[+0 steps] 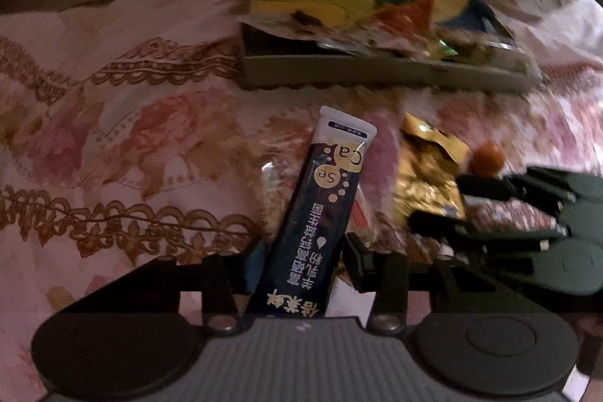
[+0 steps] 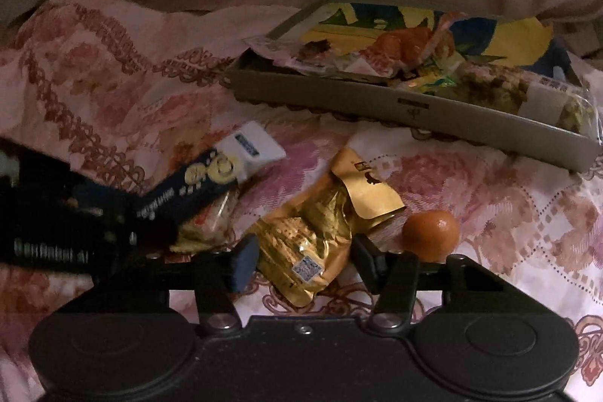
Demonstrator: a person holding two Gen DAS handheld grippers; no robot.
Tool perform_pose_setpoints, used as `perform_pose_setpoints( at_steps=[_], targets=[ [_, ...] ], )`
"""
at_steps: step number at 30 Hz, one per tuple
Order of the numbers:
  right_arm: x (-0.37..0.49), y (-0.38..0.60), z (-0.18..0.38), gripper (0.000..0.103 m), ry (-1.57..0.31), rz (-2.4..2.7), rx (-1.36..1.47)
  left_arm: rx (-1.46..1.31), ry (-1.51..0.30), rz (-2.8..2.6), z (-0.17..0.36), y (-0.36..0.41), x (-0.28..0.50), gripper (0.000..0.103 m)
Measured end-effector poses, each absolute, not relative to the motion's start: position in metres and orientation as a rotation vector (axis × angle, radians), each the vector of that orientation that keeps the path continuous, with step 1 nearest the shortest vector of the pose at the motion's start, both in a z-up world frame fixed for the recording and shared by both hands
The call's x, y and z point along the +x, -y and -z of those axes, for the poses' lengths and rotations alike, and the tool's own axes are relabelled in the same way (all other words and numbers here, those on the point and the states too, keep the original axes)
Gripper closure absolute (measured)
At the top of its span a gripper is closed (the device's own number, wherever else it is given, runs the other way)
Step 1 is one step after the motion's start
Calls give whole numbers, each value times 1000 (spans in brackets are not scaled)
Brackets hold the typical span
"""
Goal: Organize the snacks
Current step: 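Grasp Ca bar with left tool while right tool grasps gold wrapper, then carry Ca bar with left tool while right tool carries gold wrapper to tray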
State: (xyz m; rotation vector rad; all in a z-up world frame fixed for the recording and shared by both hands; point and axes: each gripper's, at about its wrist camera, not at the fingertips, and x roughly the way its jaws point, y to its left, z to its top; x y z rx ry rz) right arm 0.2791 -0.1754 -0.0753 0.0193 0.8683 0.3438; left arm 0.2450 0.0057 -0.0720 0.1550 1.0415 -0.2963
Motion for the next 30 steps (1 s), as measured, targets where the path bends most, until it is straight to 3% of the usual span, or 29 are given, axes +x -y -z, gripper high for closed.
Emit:
perform_pose_setpoints(
  at_steps=[8, 13, 18, 21, 24, 30],
  targets=[
    [295, 196, 79, 37, -866, -264, 151, 121, -1062, 278, 72, -5, 245, 56],
    [299, 178, 83, 31, -835, -288, 68, 78, -1062, 258, 71, -9, 247, 57],
    [289, 161, 83, 48, -833, -319, -56, 63, -1063, 254, 71, -9, 247, 57],
    [286, 158, 81, 53, -831, -313, -84, 46, -1065, 255, 71, -10, 247, 57],
    [285, 159, 78, 65, -823, -292, -103, 32, -1064, 256, 71, -11, 247, 57],
    [274, 154, 74, 72, -793, -286, -163, -11, -1064, 267, 69, -14, 246, 59]
  ],
)
